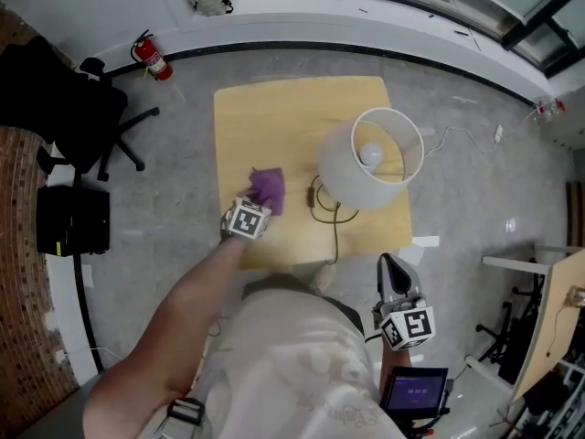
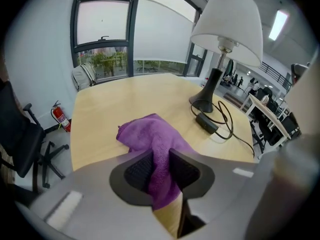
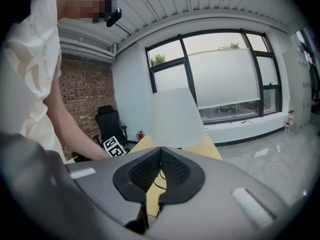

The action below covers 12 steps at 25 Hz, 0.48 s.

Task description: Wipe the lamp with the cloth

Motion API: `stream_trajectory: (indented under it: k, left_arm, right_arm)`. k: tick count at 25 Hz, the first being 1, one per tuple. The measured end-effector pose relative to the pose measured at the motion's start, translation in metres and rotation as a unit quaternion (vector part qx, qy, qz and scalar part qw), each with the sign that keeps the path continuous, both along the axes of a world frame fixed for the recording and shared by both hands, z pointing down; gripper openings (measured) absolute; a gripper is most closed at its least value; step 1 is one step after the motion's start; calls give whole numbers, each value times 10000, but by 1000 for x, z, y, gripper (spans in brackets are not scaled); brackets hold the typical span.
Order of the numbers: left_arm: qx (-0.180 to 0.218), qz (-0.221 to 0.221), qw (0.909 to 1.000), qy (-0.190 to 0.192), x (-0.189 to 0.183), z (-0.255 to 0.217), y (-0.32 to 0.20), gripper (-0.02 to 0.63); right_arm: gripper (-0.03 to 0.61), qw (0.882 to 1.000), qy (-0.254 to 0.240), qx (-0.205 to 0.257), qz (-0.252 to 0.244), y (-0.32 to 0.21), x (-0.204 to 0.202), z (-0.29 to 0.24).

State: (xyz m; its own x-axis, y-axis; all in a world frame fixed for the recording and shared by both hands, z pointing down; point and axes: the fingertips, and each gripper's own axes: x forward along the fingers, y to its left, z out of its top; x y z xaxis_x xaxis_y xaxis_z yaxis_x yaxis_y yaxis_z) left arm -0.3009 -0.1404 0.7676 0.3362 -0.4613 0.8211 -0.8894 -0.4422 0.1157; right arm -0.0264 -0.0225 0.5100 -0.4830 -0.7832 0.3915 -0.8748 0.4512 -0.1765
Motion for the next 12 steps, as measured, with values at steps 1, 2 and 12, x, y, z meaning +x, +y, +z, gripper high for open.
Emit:
stream_trajectory:
  k: [1,2,12]
  left_arm:
    - [-1,1,10000,49,0,0,0,92]
    - [12,1,10000,89,0,-2,0,87]
    - [832,-210,9867,1380,10,-77,13,77]
  right_arm:
    - [14,10000,-1,-3,13,0,-1,1]
    - [14,10000,-2,-3,19,0,-2,1]
    - [14,9997,-104,208,-103,-7,-23,-6]
